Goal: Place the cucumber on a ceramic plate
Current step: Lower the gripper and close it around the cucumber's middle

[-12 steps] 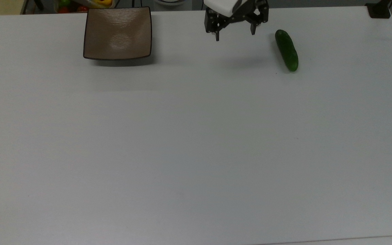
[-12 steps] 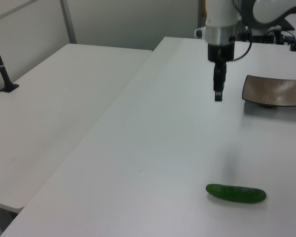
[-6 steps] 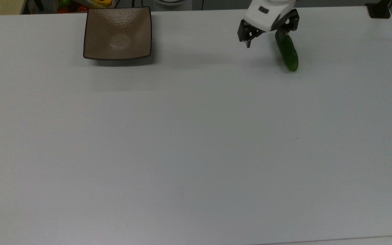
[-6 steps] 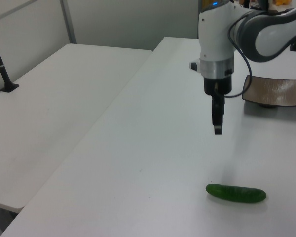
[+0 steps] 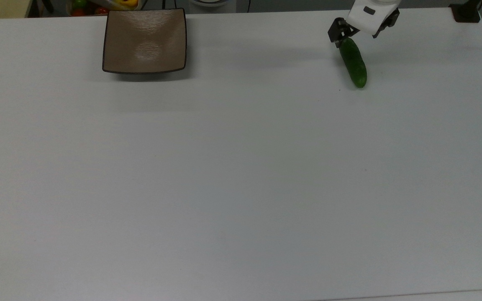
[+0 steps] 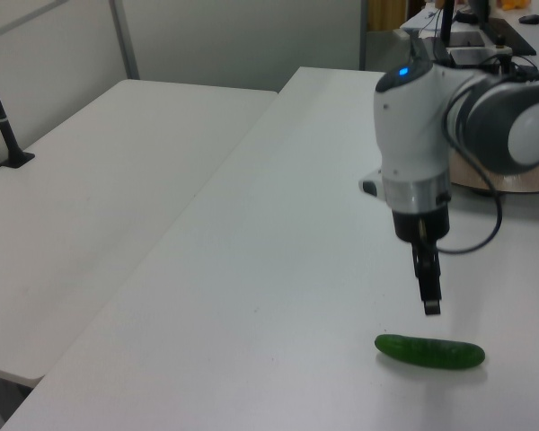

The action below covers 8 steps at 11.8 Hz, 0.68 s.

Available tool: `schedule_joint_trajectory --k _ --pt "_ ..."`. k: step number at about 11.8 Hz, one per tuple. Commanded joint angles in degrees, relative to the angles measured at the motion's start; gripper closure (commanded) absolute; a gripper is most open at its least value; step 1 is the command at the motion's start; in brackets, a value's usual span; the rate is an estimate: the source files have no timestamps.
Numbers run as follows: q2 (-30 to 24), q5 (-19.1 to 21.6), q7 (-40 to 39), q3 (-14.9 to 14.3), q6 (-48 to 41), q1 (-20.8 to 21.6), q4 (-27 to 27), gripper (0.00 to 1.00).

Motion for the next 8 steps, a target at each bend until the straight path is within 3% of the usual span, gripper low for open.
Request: schedule_joint_trajectory --k 1,3,7,8 --pt "6.2 -6.4 6.6 0.4 5.3 2.7 0.0 0.00" --pt "9.3 -11.6 10.0 2.3 5.8 2.7 0.4 0.00" --pt "12.0 -15.4 12.9 2.9 7.6 3.0 0.4 0.00" --pt "12.1 -15.7 13.0 3.3 7.6 3.0 0.4 0.15"
